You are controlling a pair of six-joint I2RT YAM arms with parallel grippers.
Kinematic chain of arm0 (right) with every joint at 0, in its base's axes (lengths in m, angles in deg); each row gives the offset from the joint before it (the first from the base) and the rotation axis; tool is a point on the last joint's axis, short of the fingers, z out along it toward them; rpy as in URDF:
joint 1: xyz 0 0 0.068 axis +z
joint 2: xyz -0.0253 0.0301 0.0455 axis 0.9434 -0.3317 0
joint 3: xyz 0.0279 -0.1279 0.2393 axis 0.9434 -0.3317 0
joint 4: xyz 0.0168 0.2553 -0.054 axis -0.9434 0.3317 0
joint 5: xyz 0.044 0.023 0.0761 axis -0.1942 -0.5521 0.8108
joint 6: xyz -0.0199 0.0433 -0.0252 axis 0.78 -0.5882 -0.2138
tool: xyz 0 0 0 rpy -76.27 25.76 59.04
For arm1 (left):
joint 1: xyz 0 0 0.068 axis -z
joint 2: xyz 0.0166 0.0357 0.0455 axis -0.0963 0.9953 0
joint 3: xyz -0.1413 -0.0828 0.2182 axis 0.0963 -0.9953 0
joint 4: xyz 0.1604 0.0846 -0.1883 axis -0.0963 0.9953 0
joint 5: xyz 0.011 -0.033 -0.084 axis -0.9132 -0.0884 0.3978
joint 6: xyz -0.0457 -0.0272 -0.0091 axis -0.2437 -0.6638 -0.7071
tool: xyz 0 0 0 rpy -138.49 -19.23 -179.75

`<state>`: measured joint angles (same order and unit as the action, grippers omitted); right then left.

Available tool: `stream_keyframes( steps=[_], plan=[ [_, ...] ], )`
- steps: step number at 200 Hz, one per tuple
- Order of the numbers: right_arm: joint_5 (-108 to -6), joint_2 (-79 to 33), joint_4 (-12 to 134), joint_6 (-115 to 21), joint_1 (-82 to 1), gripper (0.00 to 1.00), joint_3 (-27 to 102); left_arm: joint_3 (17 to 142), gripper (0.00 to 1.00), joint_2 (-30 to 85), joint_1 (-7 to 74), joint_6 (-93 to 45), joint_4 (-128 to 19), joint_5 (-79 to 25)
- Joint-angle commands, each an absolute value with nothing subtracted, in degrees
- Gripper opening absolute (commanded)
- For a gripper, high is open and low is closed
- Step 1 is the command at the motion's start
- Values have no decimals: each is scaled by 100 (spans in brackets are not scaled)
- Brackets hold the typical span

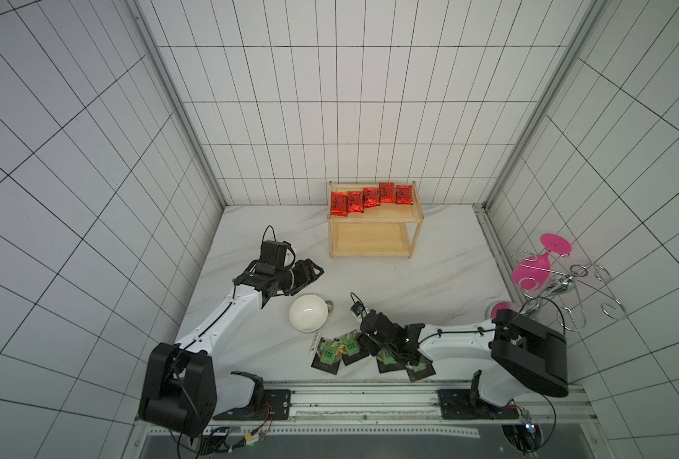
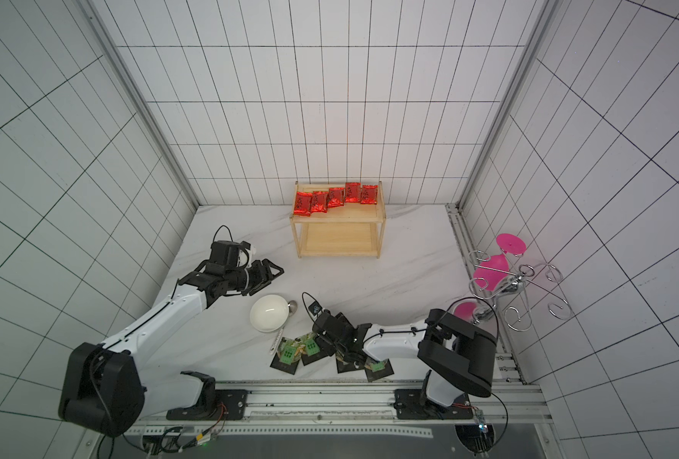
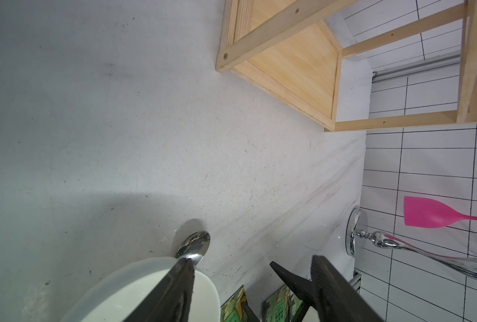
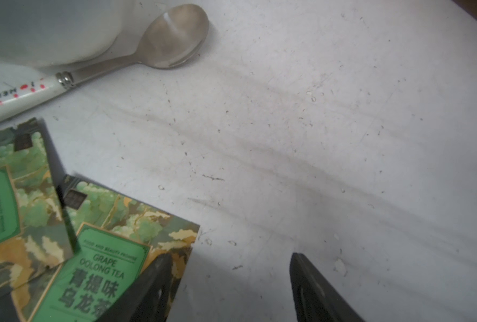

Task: Place the tea bags on the shelf by color
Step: Adjust the tea bag at the center of the board.

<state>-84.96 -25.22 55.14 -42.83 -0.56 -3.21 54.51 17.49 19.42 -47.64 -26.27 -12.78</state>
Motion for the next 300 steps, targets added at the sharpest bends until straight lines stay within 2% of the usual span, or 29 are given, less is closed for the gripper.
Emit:
stream_keyframes(
  steps=[1,30,62,132,159,209,245,276,300],
  plan=[
    [-8718,-2807,5912,-4541,-359,70,-306,5392,70,1663,1951,-4752,-2760,-1208],
    [-8605,-2441,6001,-4436,-448,70,-274,5378,70,1694,1950,-4734,-2773,-1191],
    [-8567,-1772,5733,-4181,-25,73,-394,5374,70,1746,1959,-4760,-2819,-1136],
    [-8769,-2446,5483,-4400,217,78,-515,5317,70,1797,2290,-4857,-2922,-1198],
    [-8811,-2680,5464,-4516,-59,78,-525,5347,70,1870,2429,-4875,-2940,-1188],
    [-8677,-2764,5556,-4586,-1104,77,-427,5624,68,2350,3143,-4762,-2952,-1257],
    [-7751,-1670,5349,-4568,-1563,76,-551,5958,62,3090,3810,-4653,-3298,-1198],
    [-6476,-689,4895,-5527,-2228,68,-1092,6228,53,3857,4252,-4626,-3819,-883],
    [-5298,-573,4262,-6264,-2857,59,-1492,6429,47,4428,4451,-4659,-3952,-725]
  ],
)
